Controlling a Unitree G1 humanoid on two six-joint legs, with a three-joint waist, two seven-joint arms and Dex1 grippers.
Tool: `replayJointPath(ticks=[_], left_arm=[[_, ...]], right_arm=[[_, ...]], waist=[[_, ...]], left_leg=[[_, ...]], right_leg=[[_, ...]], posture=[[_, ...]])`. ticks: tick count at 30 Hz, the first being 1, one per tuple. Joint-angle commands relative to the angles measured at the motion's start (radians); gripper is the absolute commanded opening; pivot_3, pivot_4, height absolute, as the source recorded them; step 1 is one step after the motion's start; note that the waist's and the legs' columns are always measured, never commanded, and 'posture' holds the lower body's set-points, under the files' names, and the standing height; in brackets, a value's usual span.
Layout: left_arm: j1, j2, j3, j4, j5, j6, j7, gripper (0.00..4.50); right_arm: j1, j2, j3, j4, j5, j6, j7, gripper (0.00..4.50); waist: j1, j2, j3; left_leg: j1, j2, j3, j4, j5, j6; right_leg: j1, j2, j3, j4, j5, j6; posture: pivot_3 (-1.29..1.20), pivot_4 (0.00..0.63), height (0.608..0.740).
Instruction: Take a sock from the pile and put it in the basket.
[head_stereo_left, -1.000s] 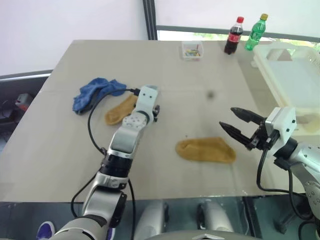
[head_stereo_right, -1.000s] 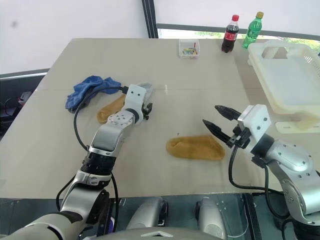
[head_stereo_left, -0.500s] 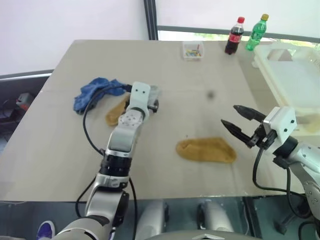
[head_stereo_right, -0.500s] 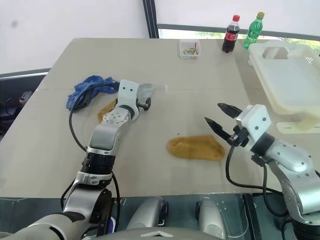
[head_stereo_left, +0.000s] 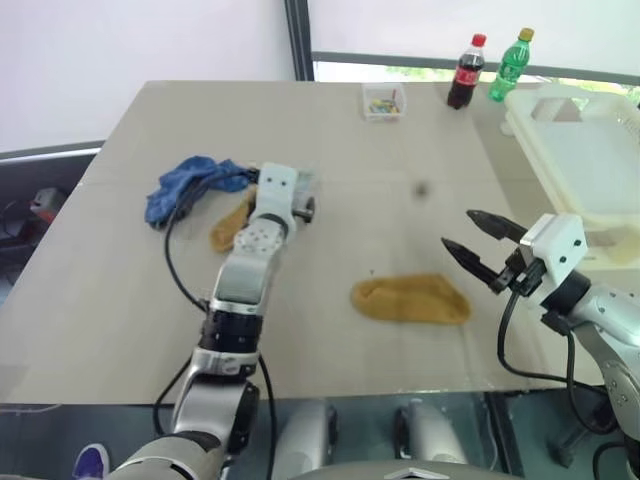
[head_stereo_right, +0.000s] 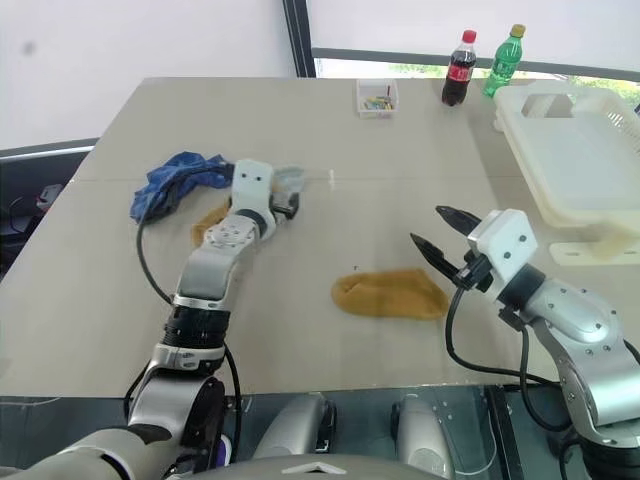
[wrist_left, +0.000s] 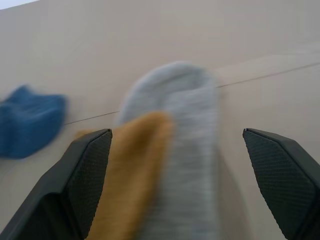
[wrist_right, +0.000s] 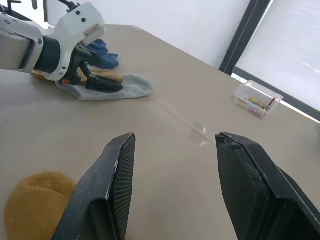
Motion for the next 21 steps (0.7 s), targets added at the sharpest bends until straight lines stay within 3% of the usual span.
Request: replayJointPath(ticks=[1,6,9,15,21], left_arm=[[-0.028,-0.005,0.023,0.015,0.016,-0.027,0.034,4.48],[-0.039,-0.017,0.024,0.076,0.013,-0.051,0.028,4.48],[-0.051,-0.023,0.017,0.103,0.013,-0.077,0.020,3.20],[-0.034,0.000,0.001,0.084,0.029,-0.117,-0.002,0.21],[0.031,0.072,-0.037,0.013,0.060,-0.153,-0.067,0.07]], right_arm=[[-0.013,0.000,-0.009,-0.016,0.008,-0.012,-0.003,2.64],[-0.013,-0.001,-0.012,-0.010,0.008,-0.011,-0.003,2.64],[-0.011,-0.003,-0.017,-0.006,0.007,-0.012,-0.003,2.64],[-0.003,-0.004,-0.026,-0.005,0.008,-0.016,-0.001,2.64],[0.006,-0.002,-0.028,-0.006,0.009,-0.018,-0.001,2.64]], waist=[[0.002,0.000,0.000],[0.000,0.000,0.000],[0.000,0.000,0.000],[-0.001,0.000,0.000],[-0.002,0.000,0.000]], left_leg=[[0.000,0.000,0.000,0.000,0.000,0.000],[-0.001,-0.002,-0.001,0.000,0.000,0.000],[0.000,-0.002,-0.001,0.000,0.000,0.000],[0.000,-0.002,-0.001,0.000,0.000,0.000],[0.000,-0.001,-0.001,0.000,0.000,0.000]], right_leg=[[0.000,-0.001,0.000,0.000,0.000,0.000],[0.000,-0.001,0.000,0.000,0.000,0.000],[0.000,-0.001,-0.001,0.000,0.000,0.000],[0.000,-0.001,-0.001,0.000,0.000,0.000],[0.000,-0.001,0.000,0.000,0.000,0.000]], posture=[[0.00,0.150,0.740],[0.00,0.150,0.740],[0.00,0.150,0.740],[0.00,0.150,0.740],[0.00,0.150,0.740]])
